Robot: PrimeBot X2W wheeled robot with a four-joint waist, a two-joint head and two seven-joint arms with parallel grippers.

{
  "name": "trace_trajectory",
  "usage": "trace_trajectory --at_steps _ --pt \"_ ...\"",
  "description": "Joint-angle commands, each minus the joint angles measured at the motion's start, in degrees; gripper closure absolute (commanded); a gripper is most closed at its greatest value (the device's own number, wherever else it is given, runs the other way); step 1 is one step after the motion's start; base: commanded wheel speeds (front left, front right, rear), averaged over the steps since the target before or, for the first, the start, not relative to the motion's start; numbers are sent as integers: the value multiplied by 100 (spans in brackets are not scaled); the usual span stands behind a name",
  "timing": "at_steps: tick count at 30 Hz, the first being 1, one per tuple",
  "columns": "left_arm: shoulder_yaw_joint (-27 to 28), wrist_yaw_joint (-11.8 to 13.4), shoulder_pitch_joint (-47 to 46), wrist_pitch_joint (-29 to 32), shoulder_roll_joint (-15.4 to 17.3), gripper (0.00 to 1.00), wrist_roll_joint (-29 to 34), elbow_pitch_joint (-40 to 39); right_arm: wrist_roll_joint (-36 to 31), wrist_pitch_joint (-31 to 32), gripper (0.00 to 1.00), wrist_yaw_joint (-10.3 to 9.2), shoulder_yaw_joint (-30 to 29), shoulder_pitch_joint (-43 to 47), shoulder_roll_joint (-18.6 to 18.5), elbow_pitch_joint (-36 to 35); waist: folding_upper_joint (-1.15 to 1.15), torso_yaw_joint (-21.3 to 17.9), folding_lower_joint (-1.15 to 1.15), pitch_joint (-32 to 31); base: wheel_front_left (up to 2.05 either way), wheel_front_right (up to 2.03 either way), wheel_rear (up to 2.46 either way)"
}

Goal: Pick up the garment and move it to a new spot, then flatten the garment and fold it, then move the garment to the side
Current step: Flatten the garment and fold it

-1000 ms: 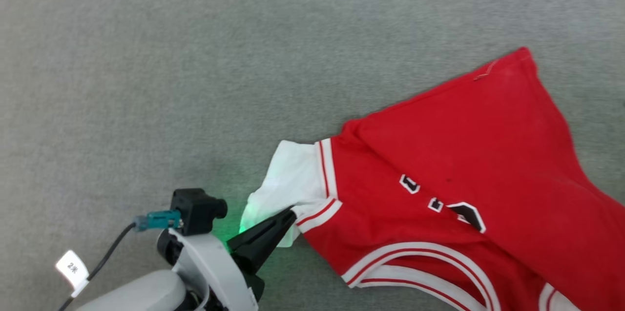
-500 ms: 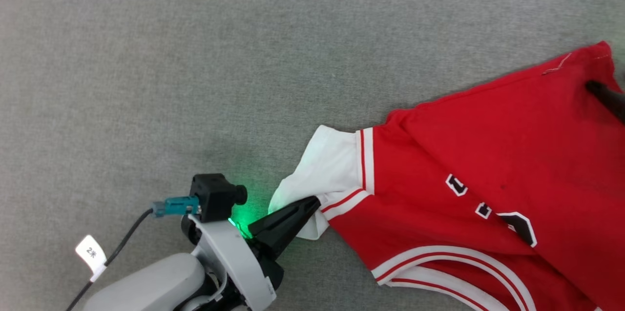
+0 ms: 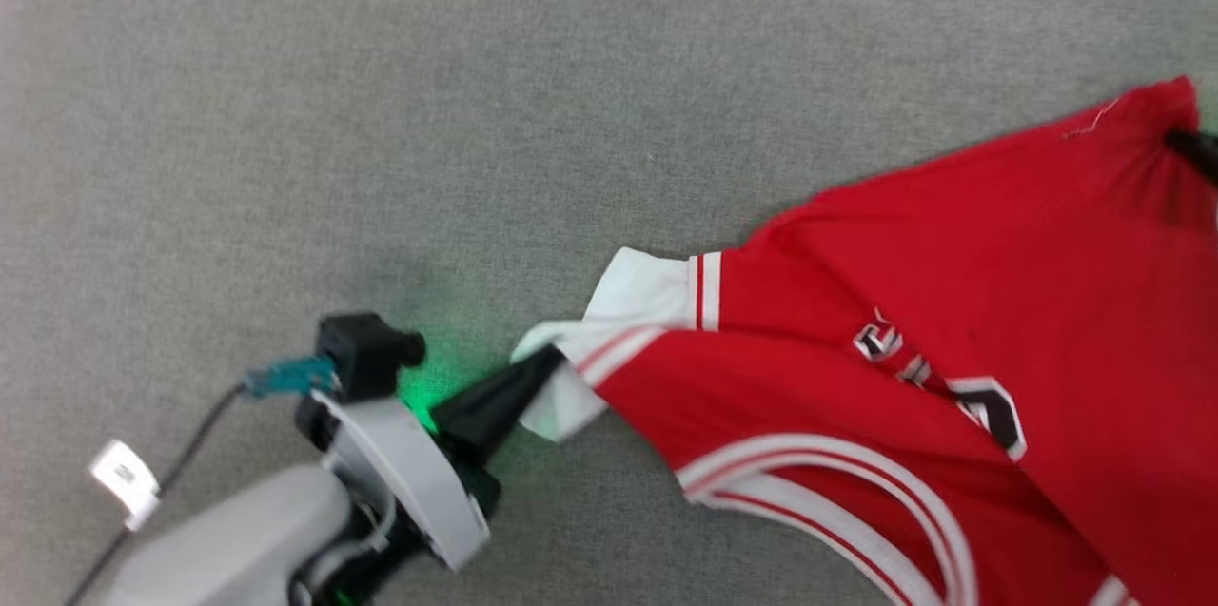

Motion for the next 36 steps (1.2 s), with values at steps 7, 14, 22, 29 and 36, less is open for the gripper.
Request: trace_trajectory --at_steps 7,14,22,29,36 --pt "529 -116 -1154 237 198 100 13 159 -221 -1064 100 -7 -975 -791 423 751 0 -258 0 -251 0 0 0" --pt "1240 -283 -3223 961 -127 100 -453 989 -912 -2051 100 -7 -1813 -2256 794 1476 0 -590 0 93 0 0 0" --pt "1945 -301 -5821 862 -756 100 -416 2899 -1770 -3245 100 -9 -2393 -4157 1065 2193 0 -906 0 525 0 0 0" --pt "1974 -301 -6203 526 -972 100 -732 3194 -2006 -3753 100 -9 -2295 -4635 1172 2880 0 -931 0 528 0 0 0" --pt "1652 -306 -4459 94 -680 100 -1256 2173 -1307 -3760 100 -8 -1333 -3431 1089 2657 0 -827 0 431 0 0 0"
